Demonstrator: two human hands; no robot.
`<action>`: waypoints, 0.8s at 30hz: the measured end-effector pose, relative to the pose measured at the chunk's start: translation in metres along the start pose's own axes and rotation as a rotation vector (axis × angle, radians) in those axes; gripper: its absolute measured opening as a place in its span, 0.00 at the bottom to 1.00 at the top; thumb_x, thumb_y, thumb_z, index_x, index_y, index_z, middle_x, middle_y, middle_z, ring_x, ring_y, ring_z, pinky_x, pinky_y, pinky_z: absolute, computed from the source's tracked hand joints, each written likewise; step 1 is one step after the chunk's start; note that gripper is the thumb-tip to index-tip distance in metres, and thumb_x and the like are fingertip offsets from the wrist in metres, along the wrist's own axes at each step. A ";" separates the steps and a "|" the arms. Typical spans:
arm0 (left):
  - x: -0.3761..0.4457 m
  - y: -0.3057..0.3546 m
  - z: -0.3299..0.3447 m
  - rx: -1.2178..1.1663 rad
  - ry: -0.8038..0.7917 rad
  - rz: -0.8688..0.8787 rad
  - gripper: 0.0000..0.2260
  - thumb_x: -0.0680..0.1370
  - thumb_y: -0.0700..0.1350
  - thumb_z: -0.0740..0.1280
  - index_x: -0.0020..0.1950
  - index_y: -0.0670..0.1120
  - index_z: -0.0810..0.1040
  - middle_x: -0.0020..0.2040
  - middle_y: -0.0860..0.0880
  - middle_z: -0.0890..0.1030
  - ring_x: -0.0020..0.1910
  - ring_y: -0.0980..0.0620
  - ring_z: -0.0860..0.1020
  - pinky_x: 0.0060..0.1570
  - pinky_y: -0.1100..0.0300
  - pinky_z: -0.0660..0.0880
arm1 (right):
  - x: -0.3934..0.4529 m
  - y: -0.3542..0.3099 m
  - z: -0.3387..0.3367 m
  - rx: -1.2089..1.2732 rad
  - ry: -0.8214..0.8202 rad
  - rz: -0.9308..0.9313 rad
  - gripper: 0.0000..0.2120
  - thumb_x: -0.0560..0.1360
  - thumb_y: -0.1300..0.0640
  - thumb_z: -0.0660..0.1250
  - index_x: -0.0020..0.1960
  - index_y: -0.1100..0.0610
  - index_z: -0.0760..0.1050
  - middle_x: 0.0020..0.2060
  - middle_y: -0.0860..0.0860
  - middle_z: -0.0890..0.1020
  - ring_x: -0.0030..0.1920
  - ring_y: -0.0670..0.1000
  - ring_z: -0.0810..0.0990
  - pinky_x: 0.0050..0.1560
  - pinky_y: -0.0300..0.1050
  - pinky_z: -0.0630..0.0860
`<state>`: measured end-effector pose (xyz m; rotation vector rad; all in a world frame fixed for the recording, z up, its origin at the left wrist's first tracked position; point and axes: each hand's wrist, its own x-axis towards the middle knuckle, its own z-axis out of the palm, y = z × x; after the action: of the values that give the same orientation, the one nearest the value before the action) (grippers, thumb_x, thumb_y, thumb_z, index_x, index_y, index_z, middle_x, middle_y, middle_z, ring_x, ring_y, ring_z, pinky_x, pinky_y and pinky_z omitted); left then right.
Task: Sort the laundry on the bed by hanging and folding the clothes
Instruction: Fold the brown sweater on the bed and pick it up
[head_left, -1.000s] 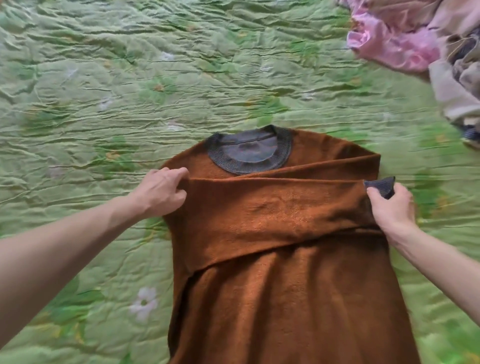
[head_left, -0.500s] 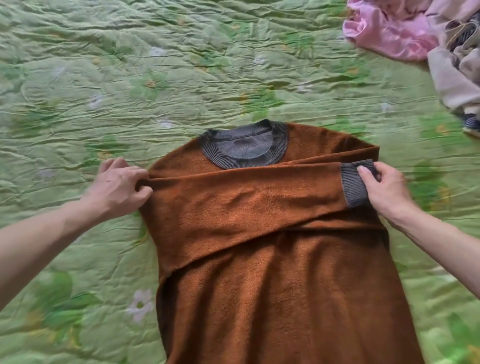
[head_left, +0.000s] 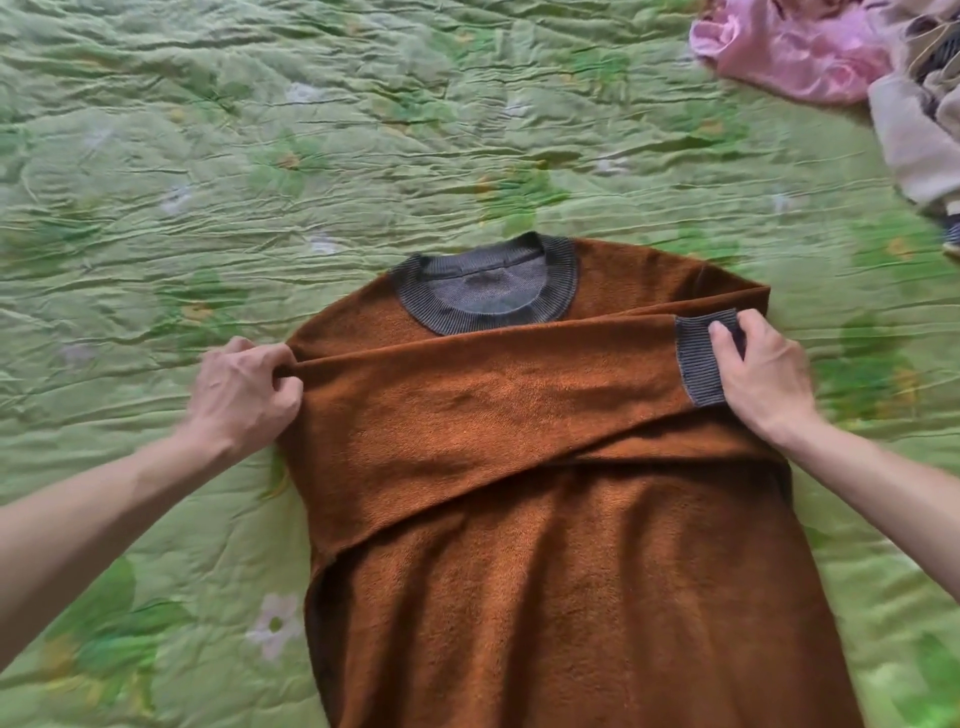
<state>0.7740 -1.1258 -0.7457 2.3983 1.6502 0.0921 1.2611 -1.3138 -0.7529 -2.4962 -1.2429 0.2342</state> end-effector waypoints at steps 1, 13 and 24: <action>0.000 -0.004 -0.001 0.045 0.001 0.027 0.14 0.72 0.49 0.61 0.46 0.44 0.83 0.41 0.40 0.83 0.49 0.42 0.73 0.57 0.44 0.69 | 0.000 0.000 0.001 -0.018 0.043 0.005 0.15 0.86 0.46 0.57 0.53 0.57 0.71 0.41 0.67 0.82 0.42 0.69 0.81 0.39 0.53 0.69; -0.032 0.047 0.014 0.104 0.225 0.178 0.16 0.80 0.45 0.57 0.66 0.39 0.69 0.62 0.39 0.70 0.61 0.35 0.70 0.66 0.41 0.64 | -0.020 -0.045 0.021 -0.078 0.279 -0.361 0.08 0.81 0.56 0.65 0.56 0.60 0.73 0.57 0.60 0.76 0.58 0.63 0.73 0.56 0.60 0.71; -0.051 0.045 0.070 0.158 0.020 0.015 0.40 0.77 0.72 0.51 0.86 0.56 0.51 0.84 0.33 0.54 0.83 0.32 0.50 0.80 0.31 0.45 | -0.021 -0.027 0.046 -0.372 -0.225 -0.389 0.40 0.78 0.27 0.45 0.85 0.43 0.44 0.85 0.48 0.48 0.84 0.51 0.43 0.83 0.57 0.44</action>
<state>0.8094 -1.1987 -0.7994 2.5319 1.7080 -0.0127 1.2149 -1.3049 -0.7855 -2.4993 -1.9924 0.2032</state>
